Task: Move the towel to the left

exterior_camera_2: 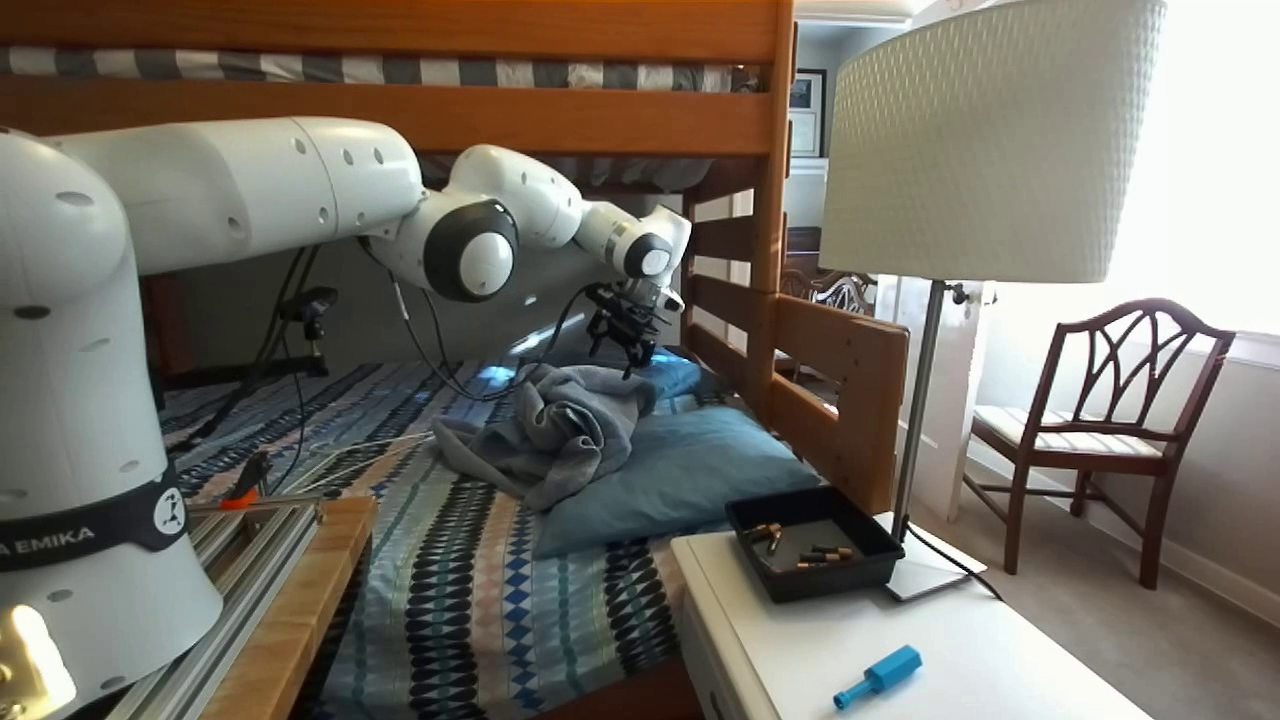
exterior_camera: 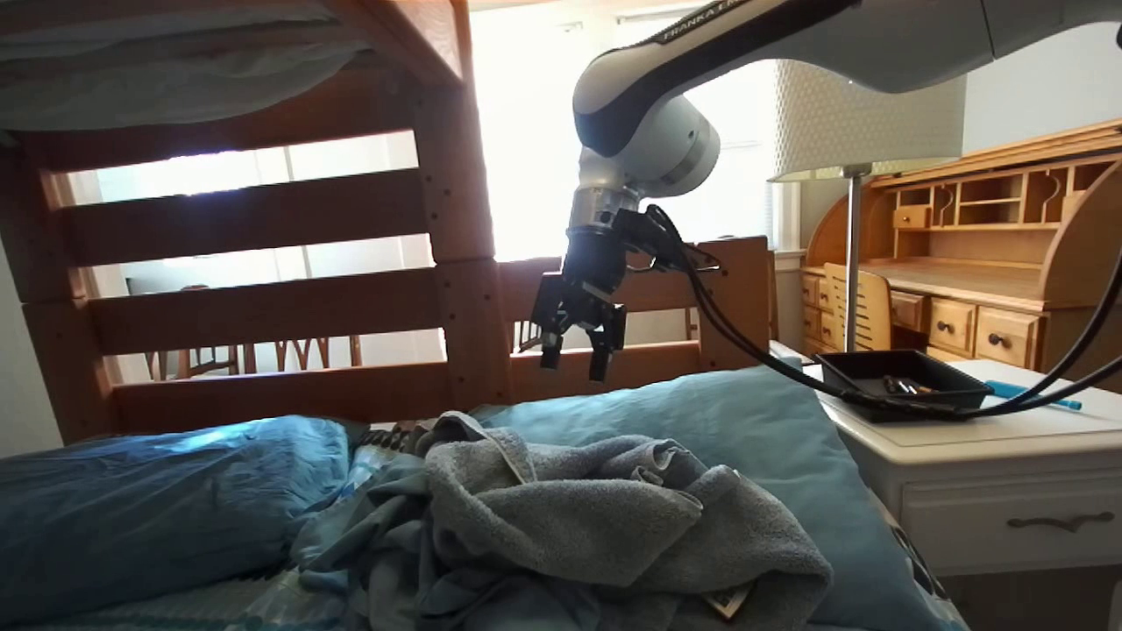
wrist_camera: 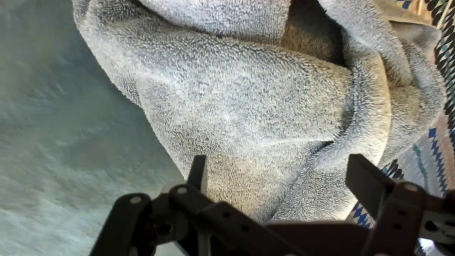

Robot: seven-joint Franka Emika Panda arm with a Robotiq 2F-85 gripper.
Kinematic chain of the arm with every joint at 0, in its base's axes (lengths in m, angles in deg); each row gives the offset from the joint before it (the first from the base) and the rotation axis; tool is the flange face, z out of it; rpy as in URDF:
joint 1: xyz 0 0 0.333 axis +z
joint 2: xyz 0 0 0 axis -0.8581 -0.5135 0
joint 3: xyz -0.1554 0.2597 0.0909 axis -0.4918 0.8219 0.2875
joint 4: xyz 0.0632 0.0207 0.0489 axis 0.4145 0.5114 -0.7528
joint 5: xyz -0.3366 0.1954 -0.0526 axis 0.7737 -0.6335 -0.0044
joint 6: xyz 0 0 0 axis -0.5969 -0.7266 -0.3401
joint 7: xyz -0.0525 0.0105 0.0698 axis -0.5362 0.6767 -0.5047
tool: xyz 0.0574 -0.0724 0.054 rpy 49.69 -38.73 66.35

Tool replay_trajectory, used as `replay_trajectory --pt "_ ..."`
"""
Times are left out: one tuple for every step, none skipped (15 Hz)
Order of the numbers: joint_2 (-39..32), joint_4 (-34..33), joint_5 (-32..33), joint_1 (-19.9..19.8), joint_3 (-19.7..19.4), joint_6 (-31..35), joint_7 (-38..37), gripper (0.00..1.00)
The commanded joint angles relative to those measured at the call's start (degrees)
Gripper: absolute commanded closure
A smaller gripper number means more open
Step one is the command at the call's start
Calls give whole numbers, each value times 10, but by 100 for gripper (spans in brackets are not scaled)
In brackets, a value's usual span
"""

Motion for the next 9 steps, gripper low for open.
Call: replay_trajectory --pt "-1 -2 5 -1 6 -2 -1 0" --pt "-2 -3 5 -2 6 -2 -1 0" --pt "-2 -1 6 0 2 -8 -18 0" --pt "1 -1 15 7 -4 -18 -16 0" --pt "6 -1 21 18 -9 -26 -24 0" --pt "12 0 27 27 -13 -36 -30 0" --pt "20 1 34 38 -19 -48 -41 0" --pt "29 3 42 49 -26 -62 -55 0" --pt "37 6 49 60 -31 -77 -67 0"
